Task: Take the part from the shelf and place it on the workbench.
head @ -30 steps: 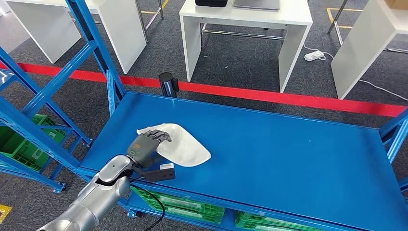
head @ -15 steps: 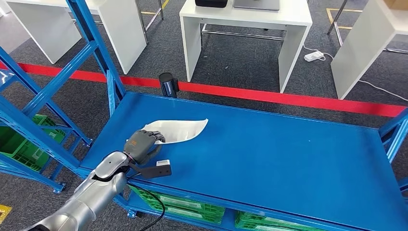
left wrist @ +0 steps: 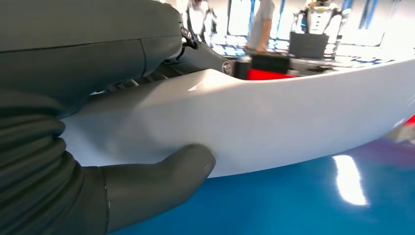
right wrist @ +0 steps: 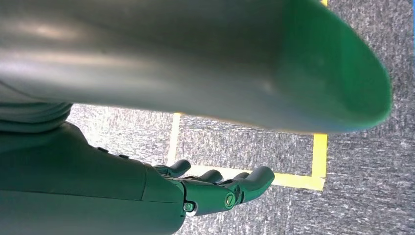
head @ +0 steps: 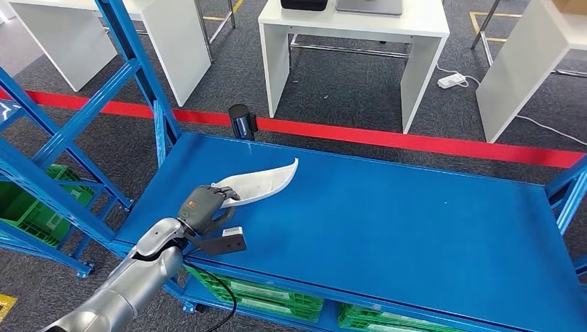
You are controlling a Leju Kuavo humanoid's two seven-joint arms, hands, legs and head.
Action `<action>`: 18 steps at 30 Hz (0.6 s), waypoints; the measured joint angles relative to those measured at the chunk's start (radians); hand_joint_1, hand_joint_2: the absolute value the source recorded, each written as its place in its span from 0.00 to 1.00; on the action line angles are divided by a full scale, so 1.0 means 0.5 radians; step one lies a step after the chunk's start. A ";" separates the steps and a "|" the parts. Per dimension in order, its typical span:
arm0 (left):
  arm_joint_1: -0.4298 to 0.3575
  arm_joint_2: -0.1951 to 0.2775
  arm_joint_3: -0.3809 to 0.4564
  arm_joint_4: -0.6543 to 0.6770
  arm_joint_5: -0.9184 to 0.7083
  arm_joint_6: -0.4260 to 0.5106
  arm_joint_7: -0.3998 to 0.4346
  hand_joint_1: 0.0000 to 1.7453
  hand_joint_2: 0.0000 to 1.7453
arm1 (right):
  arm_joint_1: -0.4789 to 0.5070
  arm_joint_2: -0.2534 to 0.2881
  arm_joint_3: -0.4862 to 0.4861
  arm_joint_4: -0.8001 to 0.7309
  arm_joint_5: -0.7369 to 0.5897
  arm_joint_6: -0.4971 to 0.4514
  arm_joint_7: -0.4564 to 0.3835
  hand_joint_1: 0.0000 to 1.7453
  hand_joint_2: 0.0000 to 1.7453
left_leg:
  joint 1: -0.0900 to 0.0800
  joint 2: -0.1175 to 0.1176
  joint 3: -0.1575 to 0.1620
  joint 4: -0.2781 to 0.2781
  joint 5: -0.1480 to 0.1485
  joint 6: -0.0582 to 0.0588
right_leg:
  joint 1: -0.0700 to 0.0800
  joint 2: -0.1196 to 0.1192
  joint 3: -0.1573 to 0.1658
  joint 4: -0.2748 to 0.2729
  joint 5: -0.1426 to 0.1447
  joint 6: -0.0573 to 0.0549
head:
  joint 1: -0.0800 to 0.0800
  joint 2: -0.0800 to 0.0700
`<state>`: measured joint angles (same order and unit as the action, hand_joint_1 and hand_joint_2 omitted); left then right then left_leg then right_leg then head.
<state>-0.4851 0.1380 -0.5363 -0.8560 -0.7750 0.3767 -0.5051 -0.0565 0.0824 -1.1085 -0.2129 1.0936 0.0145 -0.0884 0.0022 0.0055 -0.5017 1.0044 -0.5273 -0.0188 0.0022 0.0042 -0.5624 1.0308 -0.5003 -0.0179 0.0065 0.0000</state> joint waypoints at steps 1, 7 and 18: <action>0.029 -0.003 0.009 -0.065 0.122 -0.055 -0.056 1.00 1.00 | 0.000 0.000 0.000 0.000 0.000 0.000 0.003 0.00 0.00 | 0.000 0.000 0.000 0.000 0.000 0.000 | 0.000 0.000 0.000 0.000 0.000 0.000 | 0.000 0.000; 0.267 -0.061 0.088 -0.688 0.717 -0.389 -0.227 1.00 1.00 | -0.001 0.000 -0.009 0.000 0.000 0.000 0.006 0.00 0.00 | 0.000 0.000 -0.003 0.000 -0.002 0.003 | 0.000 0.001 0.000 -0.004 -0.001 0.002 | 0.000 0.000; 0.720 -0.229 0.193 -1.633 1.827 -1.222 -0.378 1.00 1.00 | 0.000 0.000 -0.032 0.000 0.021 0.000 -0.011 0.00 0.00 | 0.000 0.001 -0.003 0.000 -0.007 0.009 | -0.001 0.001 0.000 -0.005 -0.005 0.008 | 0.000 0.000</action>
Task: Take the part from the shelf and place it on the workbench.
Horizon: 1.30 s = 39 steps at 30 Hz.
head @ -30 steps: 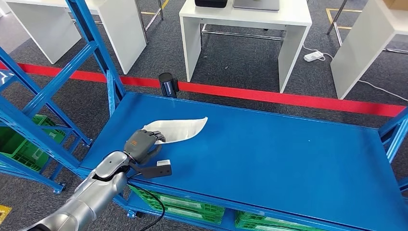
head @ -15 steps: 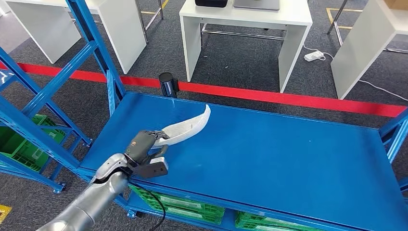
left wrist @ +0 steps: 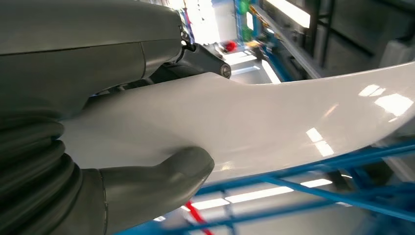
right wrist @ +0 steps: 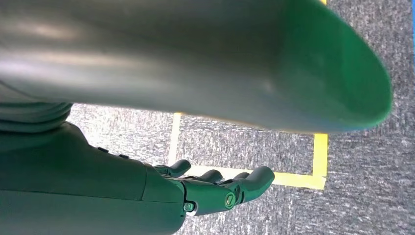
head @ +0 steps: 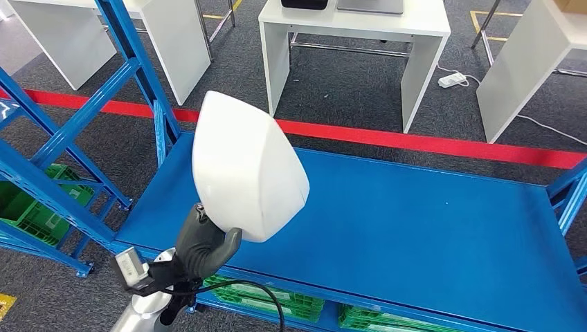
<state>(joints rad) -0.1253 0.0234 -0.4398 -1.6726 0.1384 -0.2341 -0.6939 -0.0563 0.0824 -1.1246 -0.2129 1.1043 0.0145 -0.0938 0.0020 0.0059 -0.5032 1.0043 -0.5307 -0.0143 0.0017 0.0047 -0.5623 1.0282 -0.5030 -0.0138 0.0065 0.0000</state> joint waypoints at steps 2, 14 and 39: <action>0.045 -0.021 0.004 -0.084 0.097 -0.070 0.019 1.00 1.00 | -0.002 0.000 0.000 0.000 0.008 0.000 0.004 0.00 0.00 | 0.000 0.000 -0.001 0.000 0.000 0.000 | 0.000 0.000 0.001 0.000 0.000 0.000 | 0.000 0.000; 0.148 -0.085 0.005 -0.290 0.156 -0.105 -0.008 1.00 1.00 | -0.020 0.000 0.000 0.000 0.031 0.000 0.019 0.00 0.00 | -0.001 0.000 0.001 0.001 -0.001 0.001 | -0.001 -0.001 0.004 -0.001 0.001 0.002 | 0.000 0.000; 0.172 -0.070 -0.028 -0.314 0.055 -0.070 0.042 1.00 1.00 | -0.043 0.007 0.002 0.006 0.069 0.000 -0.021 0.00 0.00 | 0.034 0.003 -0.039 0.042 0.010 -0.047 | -0.062 0.005 -0.068 0.060 0.023 0.040 | 0.026 0.000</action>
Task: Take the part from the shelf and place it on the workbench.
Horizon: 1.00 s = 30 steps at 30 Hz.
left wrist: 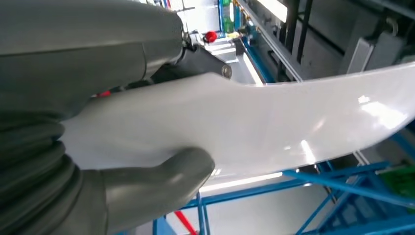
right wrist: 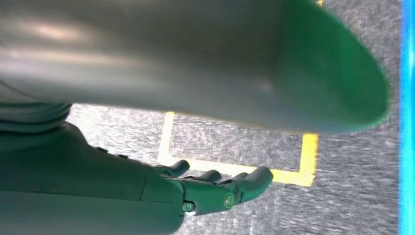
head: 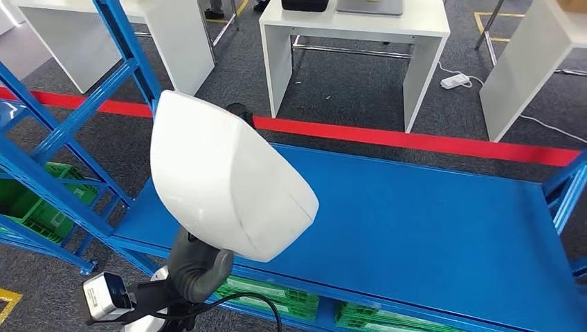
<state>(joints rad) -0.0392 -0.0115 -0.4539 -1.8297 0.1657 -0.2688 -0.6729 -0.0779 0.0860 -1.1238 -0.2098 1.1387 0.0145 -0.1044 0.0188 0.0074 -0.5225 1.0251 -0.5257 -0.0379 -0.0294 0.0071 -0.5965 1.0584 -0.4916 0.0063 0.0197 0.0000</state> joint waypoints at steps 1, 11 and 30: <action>-0.015 0.000 -0.002 0.009 0.000 -0.004 0.005 1.00 1.00 | -0.003 0.000 0.000 0.000 0.000 0.000 -0.004 0.00 0.00 | 0.003 -0.001 -0.014 0.029 -0.029 -0.008 | 0.001 -0.001 -0.010 -0.002 0.009 -0.018 | -0.005 0.000; -0.114 -0.001 -0.023 0.124 0.023 -0.039 0.037 1.00 1.00 | -0.016 0.000 0.009 0.000 0.025 -0.001 -0.011 0.00 0.00 | -0.046 -0.008 0.102 0.068 -0.141 0.077 | 0.058 0.001 -0.165 -0.008 0.153 -0.058 | -0.033 0.000; -0.242 -0.035 -0.128 0.328 0.044 -0.043 0.025 1.00 1.00 | -0.012 -0.056 0.010 0.000 -0.009 0.000 -0.115 0.00 0.00 | -0.044 0.023 -0.203 0.029 0.185 0.048 | 0.034 -0.005 0.137 -0.038 -0.104 -0.014 | -0.009 0.000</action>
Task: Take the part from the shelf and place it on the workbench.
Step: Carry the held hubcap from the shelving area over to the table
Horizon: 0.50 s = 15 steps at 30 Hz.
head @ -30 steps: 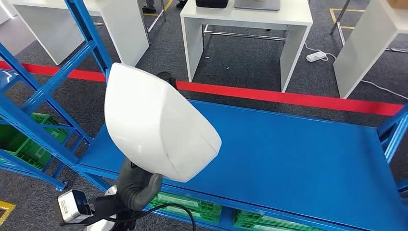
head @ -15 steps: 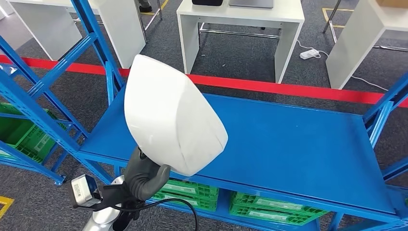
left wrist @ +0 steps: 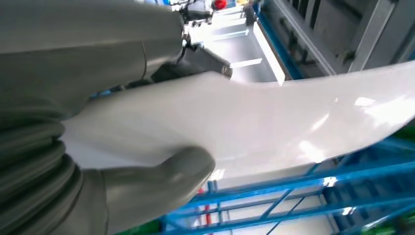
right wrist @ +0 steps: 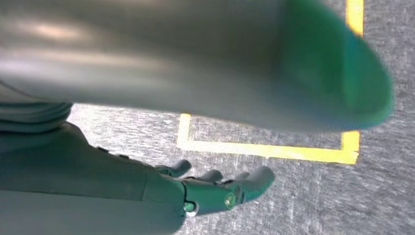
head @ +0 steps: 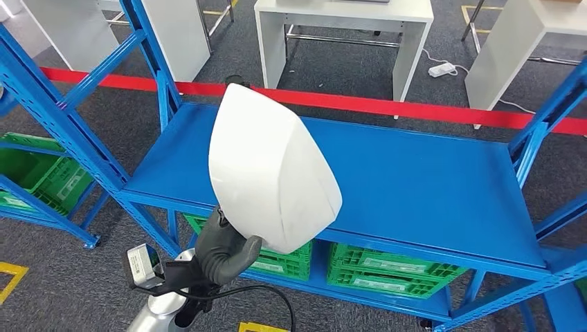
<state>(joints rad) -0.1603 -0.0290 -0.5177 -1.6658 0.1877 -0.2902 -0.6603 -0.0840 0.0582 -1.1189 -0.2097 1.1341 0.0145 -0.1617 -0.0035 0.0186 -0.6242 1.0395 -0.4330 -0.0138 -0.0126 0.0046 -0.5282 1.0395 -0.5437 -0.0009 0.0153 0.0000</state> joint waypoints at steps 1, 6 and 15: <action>-0.008 0.000 -0.006 0.004 0.000 0.000 0.001 1.00 1.00 | -0.002 0.001 0.000 0.000 -0.006 0.000 -0.009 0.00 0.00 | 0.003 -0.005 -0.009 0.010 -0.012 -0.012 | -0.002 -0.002 -0.013 -0.001 0.016 -0.019 | -0.001 0.000; -0.032 0.000 -0.014 0.019 0.002 0.002 0.004 1.00 1.00 | -0.006 0.004 -0.001 0.001 -0.009 -0.001 -0.018 0.00 0.00 | 0.015 -0.023 -0.144 0.480 -0.378 -0.055 | -0.003 -0.007 -0.135 -0.004 0.122 -0.054 | -0.023 0.000; -0.095 -0.002 -0.061 0.056 0.009 0.030 0.038 1.00 1.00 | -0.003 0.009 -0.006 0.001 -0.038 -0.003 -0.219 0.00 0.00 | -0.015 -0.035 0.311 -0.083 -0.238 0.030 | -0.004 -0.003 -0.265 -0.031 0.305 0.019 | -0.029 0.000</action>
<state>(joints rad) -0.2078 -0.0300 -0.5484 -1.6377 0.1923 -0.2754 -0.6415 -0.0854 0.0626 -1.1218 -0.2094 1.1150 0.0132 -0.2714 -0.0112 0.0013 -0.4687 0.9979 -0.5521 0.0011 -0.0144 0.0029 -0.6610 1.0239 -0.3913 0.0086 0.0007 0.0000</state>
